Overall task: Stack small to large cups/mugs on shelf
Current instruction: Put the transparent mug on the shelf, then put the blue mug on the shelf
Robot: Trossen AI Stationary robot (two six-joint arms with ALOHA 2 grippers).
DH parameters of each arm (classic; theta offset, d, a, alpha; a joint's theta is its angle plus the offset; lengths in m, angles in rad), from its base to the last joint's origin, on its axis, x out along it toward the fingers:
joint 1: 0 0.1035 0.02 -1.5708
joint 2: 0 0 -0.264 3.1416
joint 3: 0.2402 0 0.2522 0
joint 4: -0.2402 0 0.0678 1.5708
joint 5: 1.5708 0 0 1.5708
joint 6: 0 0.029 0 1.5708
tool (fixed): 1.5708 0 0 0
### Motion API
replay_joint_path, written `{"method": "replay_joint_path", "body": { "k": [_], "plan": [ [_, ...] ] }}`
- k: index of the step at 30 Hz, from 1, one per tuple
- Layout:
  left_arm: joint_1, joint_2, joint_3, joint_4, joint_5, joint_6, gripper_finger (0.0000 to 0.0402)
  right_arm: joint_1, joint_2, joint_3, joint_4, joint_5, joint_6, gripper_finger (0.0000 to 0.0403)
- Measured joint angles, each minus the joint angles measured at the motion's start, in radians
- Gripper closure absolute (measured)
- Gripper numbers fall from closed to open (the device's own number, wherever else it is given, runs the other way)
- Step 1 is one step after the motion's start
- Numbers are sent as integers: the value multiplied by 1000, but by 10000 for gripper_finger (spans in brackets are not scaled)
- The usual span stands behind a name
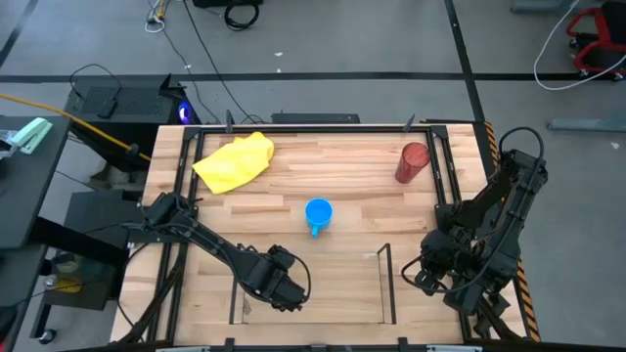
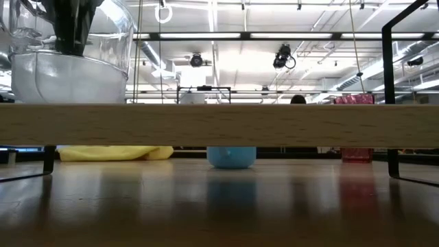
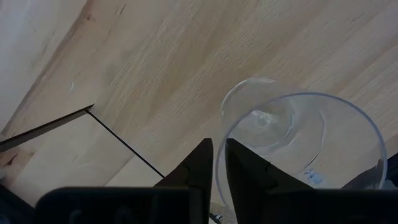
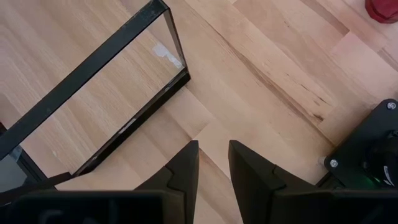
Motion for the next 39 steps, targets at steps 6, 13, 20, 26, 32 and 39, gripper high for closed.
{"method": "replay_joint_path", "body": {
  "k": [6, 13, 20, 26, 32, 39],
  "plan": [
    [0, 0, 0, -1, 0, -7, 346, 0, 0, 0, 4, 0, 0, 308],
    [2, -8, 8, -10, 0, -21, 323, 0, 0, 0, 5, 0, 0, 308],
    [3, -9, 118, -128, -70, -26, 305, 0, 0, 4, 6, 0, 0, 308],
    [6, -9, 236, -244, -165, -22, 302, -22, -26, 60, 8, 0, -22, 308],
    [26, -43, 305, -241, -267, 34, 312, -117, -86, 154, 8, 66, -160, 308],
    [60, -101, 332, -240, -362, 151, 323, -367, -131, 282, 14, 105, -487, 308]
  ]
}}
